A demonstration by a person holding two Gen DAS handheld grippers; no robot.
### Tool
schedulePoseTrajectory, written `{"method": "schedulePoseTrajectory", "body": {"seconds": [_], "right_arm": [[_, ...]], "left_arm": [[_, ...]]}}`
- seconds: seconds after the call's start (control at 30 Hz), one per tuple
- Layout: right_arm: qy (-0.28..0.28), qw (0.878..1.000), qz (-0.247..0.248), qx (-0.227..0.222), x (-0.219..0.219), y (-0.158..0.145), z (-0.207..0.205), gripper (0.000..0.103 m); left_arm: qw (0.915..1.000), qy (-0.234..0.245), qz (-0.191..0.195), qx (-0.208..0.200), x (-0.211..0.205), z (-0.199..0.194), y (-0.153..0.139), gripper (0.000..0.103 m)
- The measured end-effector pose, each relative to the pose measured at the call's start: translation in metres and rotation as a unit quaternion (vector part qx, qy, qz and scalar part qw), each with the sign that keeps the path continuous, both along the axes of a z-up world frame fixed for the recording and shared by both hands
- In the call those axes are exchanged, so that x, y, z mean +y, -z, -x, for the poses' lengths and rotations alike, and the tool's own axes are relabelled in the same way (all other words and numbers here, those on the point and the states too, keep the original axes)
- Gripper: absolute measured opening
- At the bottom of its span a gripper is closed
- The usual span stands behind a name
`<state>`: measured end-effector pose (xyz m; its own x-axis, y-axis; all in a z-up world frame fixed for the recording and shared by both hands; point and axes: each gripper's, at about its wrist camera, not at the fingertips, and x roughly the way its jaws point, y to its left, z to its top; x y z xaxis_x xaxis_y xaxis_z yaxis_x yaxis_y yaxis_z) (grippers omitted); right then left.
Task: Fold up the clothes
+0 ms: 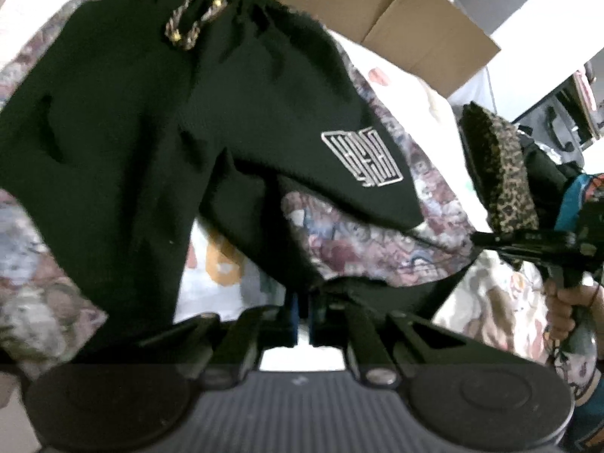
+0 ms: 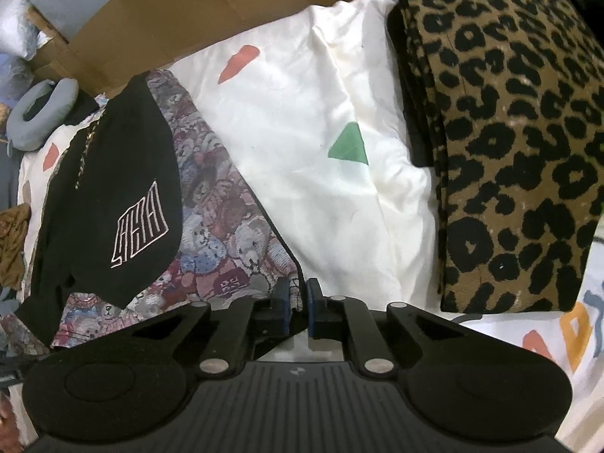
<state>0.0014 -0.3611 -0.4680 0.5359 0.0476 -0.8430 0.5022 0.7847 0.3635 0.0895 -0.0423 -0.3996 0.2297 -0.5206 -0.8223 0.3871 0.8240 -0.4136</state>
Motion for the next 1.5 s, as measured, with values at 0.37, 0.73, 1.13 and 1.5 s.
{"method": "schedulePoseTrajectory", "body": {"seconds": [0.37,0.73,1.13,1.5], "right_arm": [[-0.008,1.000,0.018,0.003,0.003,-0.014,0.002,0.007],[-0.020,0.999,0.030,0.027,0.004,-0.001,-0.001,0.006],[-0.004,1.000,0.025,0.005,-0.011,-0.010,0.009,0.015],[-0.025,0.999,0.021,-0.006,-0.007,0.004,-0.002,0.041]], "left_arm": [[0.9990,0.044,-0.008,-0.002,0.018,0.027,-0.033,0.004],[0.9916,0.101,-0.026,0.077,0.016,0.041,0.009,0.007],[0.9964,-0.021,0.013,0.081,0.036,0.008,0.023,0.036],[0.9893,-0.047,0.041,0.132,0.037,-0.007,0.052,0.035]]}}
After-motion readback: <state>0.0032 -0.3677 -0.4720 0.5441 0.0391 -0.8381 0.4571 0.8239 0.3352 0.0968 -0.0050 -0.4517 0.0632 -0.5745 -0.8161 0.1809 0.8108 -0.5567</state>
